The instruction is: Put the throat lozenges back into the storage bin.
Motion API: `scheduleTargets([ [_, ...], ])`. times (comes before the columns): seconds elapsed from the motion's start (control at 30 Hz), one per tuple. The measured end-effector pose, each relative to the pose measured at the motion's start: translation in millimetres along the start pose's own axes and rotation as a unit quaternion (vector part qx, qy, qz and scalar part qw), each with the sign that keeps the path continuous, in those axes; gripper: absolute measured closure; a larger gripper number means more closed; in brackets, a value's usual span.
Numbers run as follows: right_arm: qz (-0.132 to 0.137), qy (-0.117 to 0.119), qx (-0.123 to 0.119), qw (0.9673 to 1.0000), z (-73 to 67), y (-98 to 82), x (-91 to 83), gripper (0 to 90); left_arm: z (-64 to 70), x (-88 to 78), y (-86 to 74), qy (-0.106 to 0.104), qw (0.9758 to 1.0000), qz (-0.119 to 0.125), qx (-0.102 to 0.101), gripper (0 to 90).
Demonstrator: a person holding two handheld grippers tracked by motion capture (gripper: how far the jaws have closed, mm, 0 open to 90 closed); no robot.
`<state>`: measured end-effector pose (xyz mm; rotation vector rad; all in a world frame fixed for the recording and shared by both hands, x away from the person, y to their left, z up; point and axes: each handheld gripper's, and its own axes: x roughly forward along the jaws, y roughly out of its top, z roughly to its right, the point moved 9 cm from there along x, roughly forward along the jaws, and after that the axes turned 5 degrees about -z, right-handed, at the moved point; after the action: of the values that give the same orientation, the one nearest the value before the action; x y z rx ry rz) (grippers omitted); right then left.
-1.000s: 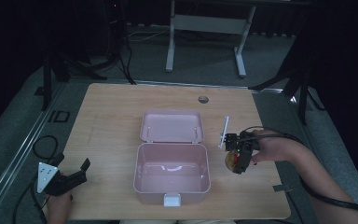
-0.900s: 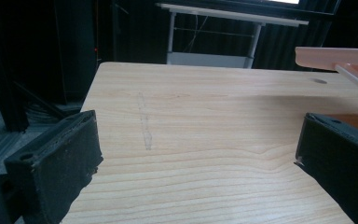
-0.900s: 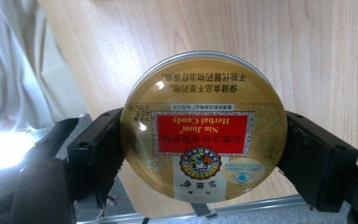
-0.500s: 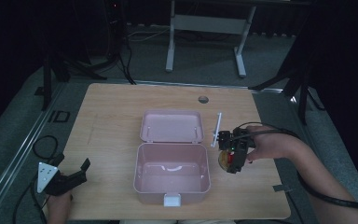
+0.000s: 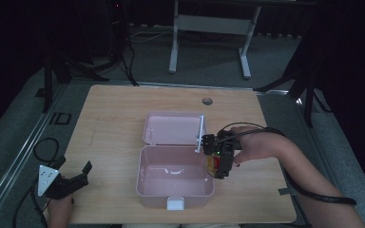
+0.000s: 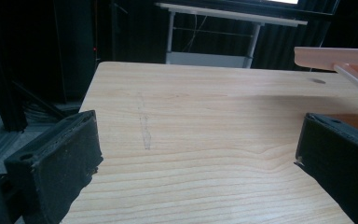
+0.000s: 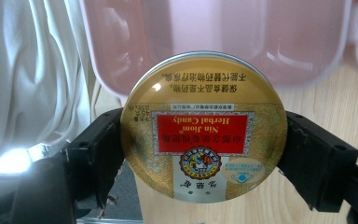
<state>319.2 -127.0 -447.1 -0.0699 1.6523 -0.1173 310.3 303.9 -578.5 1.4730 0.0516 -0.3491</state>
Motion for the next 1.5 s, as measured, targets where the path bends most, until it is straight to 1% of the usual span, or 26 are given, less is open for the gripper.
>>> scheduleTargets([
  [0.03, 0.000, 0.000, 0.000, 1.0000, 0.0, 0.0, 0.0, 20.0, 0.0, 0.0, 0.0, 0.000, 1.0000, 0.000, 0.000, 0.4],
  [0.07, -0.001, 0.001, -0.003, 1.0000, -1.3, 4.0, -0.1, 20.0, 0.0, 0.0, 0.0, 0.000, 1.0000, 0.000, 0.000, 0.4],
  [0.1, 0.001, -0.001, -0.013, 0.9999, -2.8, 11.9, 0.0, 20.0, 0.0, 0.0, 0.0, 0.000, 1.0000, 0.000, 0.000, 0.4],
  [0.17, 0.001, 0.002, -0.018, 0.9998, -5.3, 19.5, 0.0, 20.0, -0.1, -0.1, 0.1, 0.000, 1.0000, 0.001, 0.000, 0.4],
  [0.27, 0.005, 0.003, -0.033, 0.9994, -9.3, 33.4, 1.0, 20.0, 0.0, -0.1, 0.1, -0.001, 1.0000, 0.001, -0.001, 0.4],
  [0.43, 0.002, 0.001, -0.050, 0.9987, -12.7, 48.1, 6.6, 20.0, 0.0, -0.2, 0.0, -0.002, 1.0000, 0.001, -0.001, 0.4],
  [0.53, -0.001, -0.001, -0.052, 0.9986, -11.1, 52.9, 12.9, 20.0, -0.1, -0.2, 0.0, -0.003, 1.0000, 0.000, -0.001, 0.4],
  [0.67, -0.002, 0.006, -0.054, 0.9985, -9.2, 56.7, 23.5, 20.0, 0.0, -0.2, -0.1, -0.003, 1.0000, 0.000, -0.001, 0.4],
  [0.8, -0.009, 0.004, -0.057, 0.9983, -7.1, 58.2, 36.3, 20.0, 0.1, -0.1, 0.0, -0.003, 1.0000, 0.000, -0.001, 0.4],
  [1.0, -0.013, 0.015, -0.059, 0.9981, -6.7, 60.8, 56.0, 20.0, 0.0, -0.1, -0.2, -0.003, 1.0000, -0.001, 0.001, 0.4],
  [1.03, -0.013, 0.015, -0.059, 0.9981, -6.7, 60.8, 56.0, 20.0, 0.0, -0.1, -0.2, -0.003, 1.0000, -0.001, 0.001, 0.4],
  [1.07, -0.017, 0.021, -0.061, 0.9978, -7.4, 62.2, 68.0, 20.0, 0.2, -0.1, -0.2, -0.004, 1.0000, -0.001, 0.000, 0.4],
  [1.1, -0.019, 0.023, -0.060, 0.9978, -7.3, 62.4, 71.5, 20.0, 0.2, -0.1, -0.2, -0.004, 1.0000, -0.001, 0.000, 0.4],
  [1.23, -0.024, 0.025, -0.061, 0.9975, -5.7, 63.2, 84.0, 20.0, 0.2, -0.1, -0.2, -0.004, 1.0000, -0.001, 0.000, 0.4],
  [1.3, -0.026, 0.024, -0.061, 0.9976, -4.9, 63.9, 89.0, 20.0, 0.4, 0.0, -0.2, -0.004, 1.0000, -0.001, 0.001, 0.4],
  [1.33, -0.026, 0.019, -0.062, 0.9976, -4.0, 64.3, 91.5, 20.0, 0.4, 0.0, -0.2, -0.004, 1.0000, -0.001, 0.001, 0.4],
  [1.37, -0.026, 0.019, -0.062, 0.9976, -4.0, 64.3, 91.5, 20.0, 0.4, 0.0, -0.2, -0.004, 1.0000, -0.001, 0.001, 0.4],
  [1.4, -0.031, 0.017, -0.064, 0.9973, -3.2, 64.2, 95.9, 20.0, 0.5, 0.1, -0.3, -0.004, 1.0000, -0.002, 0.002, 0.4],
  [1.5, -0.039, 0.016, -0.068, 0.9968, -2.6, 64.4, 101.2, 20.0, 0.7, 0.2, -0.4, -0.004, 1.0000, -0.003, 0.004, 0.4],
])
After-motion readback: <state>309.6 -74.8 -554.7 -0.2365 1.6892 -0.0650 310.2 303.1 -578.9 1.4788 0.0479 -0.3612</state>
